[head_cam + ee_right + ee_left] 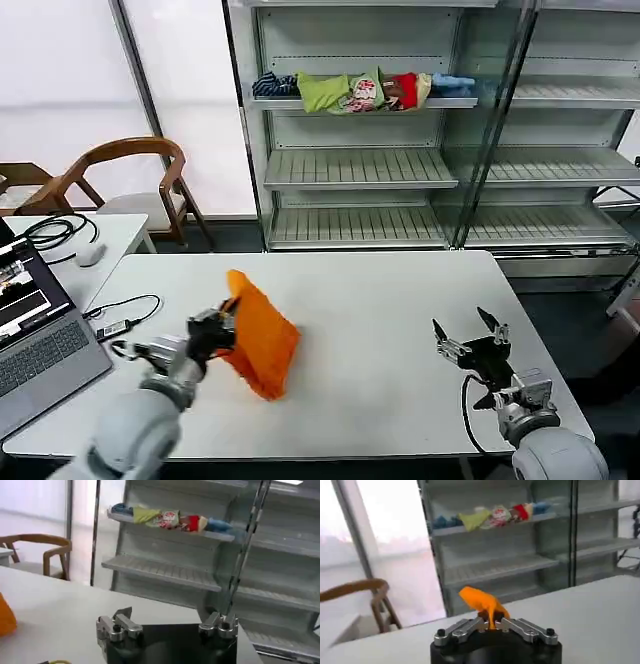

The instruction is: Fold and organize the clothes.

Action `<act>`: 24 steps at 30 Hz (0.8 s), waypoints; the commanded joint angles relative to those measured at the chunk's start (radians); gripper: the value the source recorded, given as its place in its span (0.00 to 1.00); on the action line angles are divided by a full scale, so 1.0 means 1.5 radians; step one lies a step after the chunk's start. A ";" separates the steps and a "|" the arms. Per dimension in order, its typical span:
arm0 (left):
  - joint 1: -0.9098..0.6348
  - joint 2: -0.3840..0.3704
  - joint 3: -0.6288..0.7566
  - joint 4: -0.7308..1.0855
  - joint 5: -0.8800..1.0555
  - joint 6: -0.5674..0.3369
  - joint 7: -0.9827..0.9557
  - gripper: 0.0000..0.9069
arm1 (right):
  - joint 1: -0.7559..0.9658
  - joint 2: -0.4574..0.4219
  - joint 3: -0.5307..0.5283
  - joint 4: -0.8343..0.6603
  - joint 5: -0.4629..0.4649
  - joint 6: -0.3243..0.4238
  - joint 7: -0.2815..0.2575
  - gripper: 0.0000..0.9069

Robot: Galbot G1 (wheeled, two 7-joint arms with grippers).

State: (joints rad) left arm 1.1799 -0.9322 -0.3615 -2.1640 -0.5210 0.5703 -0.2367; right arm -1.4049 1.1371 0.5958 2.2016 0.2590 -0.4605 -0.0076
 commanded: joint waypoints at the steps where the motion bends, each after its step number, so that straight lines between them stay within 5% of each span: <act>1: 0.111 0.150 -0.229 -0.035 -0.023 0.006 0.081 0.02 | 0.009 0.006 -0.015 -0.005 -0.002 0.002 0.000 1.00; 8: 0.136 0.066 -0.138 -0.077 0.127 0.005 0.077 0.02 | 0.000 0.001 -0.009 0.002 -0.002 0.001 0.000 1.00; 15: 0.123 -0.112 0.171 -0.046 0.250 -0.034 -0.048 0.02 | -0.040 -0.008 0.011 0.017 -0.004 0.002 -0.001 1.00; 24: 0.043 -0.194 0.272 -0.013 0.171 -0.037 -0.107 0.03 | -0.066 -0.018 0.038 0.041 -0.001 0.000 0.001 1.00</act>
State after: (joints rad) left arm 1.3113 -1.0423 -0.2280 -2.2178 -0.2833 0.5394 -0.2754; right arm -1.4692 1.1148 0.6296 2.2432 0.2567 -0.4600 -0.0079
